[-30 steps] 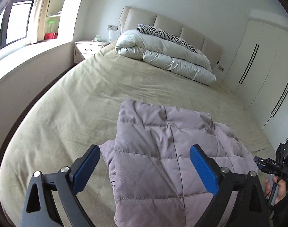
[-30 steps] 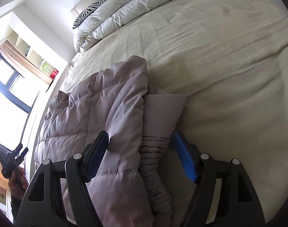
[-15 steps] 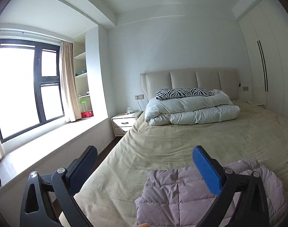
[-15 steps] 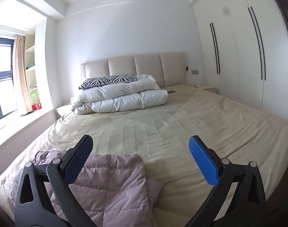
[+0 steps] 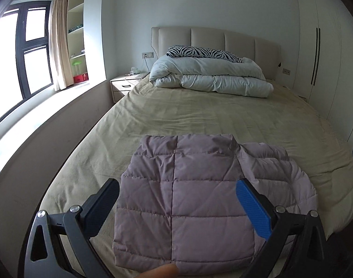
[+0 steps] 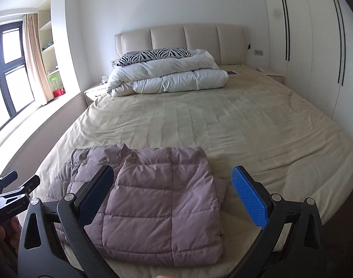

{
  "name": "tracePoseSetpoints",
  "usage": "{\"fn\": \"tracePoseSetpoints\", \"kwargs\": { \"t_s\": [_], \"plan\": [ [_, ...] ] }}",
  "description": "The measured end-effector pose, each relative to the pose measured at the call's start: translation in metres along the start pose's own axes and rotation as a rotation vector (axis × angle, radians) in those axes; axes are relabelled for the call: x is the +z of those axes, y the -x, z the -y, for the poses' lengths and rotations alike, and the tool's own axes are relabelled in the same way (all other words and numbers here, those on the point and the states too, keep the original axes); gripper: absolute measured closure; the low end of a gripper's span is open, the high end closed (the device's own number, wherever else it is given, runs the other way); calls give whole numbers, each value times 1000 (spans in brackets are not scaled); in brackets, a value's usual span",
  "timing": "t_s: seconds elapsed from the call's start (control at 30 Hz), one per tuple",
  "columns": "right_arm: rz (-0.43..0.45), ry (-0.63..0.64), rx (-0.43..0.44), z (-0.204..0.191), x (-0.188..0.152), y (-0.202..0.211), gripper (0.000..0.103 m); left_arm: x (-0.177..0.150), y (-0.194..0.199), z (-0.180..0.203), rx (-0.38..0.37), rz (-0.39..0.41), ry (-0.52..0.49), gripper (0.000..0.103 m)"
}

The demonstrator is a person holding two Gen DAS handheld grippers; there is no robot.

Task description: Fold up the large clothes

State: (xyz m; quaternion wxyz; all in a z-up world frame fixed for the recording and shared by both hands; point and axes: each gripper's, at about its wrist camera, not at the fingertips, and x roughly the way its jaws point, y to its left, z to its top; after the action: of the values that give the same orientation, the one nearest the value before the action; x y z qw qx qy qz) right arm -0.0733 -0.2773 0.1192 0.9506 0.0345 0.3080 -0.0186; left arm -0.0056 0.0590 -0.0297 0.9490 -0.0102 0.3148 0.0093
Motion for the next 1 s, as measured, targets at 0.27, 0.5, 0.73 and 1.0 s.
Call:
{"fn": "tracePoseSetpoints", "kwargs": {
  "t_s": [0.27, 0.5, 0.73, 1.0],
  "plan": [
    [-160, 14, 20, -30, -60, -45, 0, -33, -32, -2, 20, -125, 30, 0],
    [-222, 37, -36, -39, -77, -68, 0, -39, -37, -8, 40, -147, 33, 0],
    [-292, 63, -63, -46, -86, -87, 0, -44, -36, -6, 52, -145, 15, 0],
    [-300, 57, -65, -50, -89, -90, 0, -47, -37, -4, 65, -146, 6, 0]
  ]
}}
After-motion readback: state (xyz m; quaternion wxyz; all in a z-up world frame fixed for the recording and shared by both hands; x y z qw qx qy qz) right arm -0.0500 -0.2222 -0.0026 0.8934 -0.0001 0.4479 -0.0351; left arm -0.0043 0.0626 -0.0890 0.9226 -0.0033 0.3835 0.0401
